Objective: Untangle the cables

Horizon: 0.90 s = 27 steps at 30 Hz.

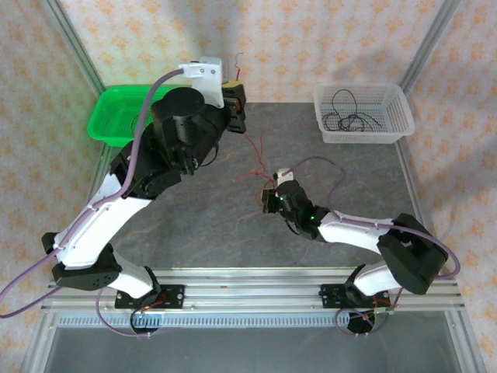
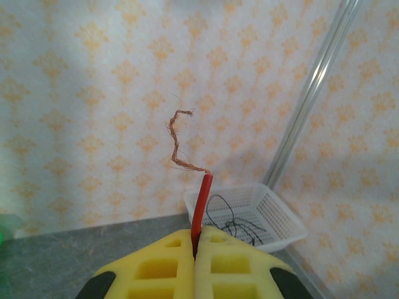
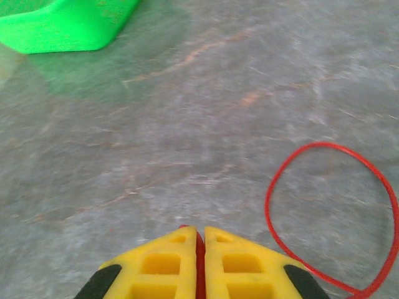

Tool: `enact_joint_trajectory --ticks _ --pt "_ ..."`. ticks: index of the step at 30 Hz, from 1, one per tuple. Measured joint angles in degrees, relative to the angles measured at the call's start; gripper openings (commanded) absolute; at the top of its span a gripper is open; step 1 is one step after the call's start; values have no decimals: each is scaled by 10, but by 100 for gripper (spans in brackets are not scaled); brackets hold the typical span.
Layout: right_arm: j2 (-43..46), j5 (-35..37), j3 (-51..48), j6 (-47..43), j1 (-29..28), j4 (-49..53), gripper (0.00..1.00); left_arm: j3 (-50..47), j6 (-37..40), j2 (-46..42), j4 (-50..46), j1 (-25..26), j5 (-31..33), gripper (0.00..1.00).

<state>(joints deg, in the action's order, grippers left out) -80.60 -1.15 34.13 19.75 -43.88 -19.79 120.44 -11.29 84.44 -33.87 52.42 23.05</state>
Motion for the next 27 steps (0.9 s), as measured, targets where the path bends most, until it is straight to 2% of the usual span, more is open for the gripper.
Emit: enact_joint_trajectory --ticks 9,12,15,17,20,27 --pt "-5 44 -32 52 62 18 3 0 20 -23 4 0 30 0" --pt "-5 57 -32 61 72 31 6 -2 24 -29 9 0 35 0" --pt "-4 67 -32 67 80 49 19 -9 24 -34 15 0 39 0" --pt "1 67 -32 68 82 70 32 -16 24 -37 19 0 43 0" --pt "30 56 -29 57 82 102 46 -29 24 -39 23 0 45 0" --pt "165 -35 14 1 79 146 66 -47 24 -37 25 0 44 0"
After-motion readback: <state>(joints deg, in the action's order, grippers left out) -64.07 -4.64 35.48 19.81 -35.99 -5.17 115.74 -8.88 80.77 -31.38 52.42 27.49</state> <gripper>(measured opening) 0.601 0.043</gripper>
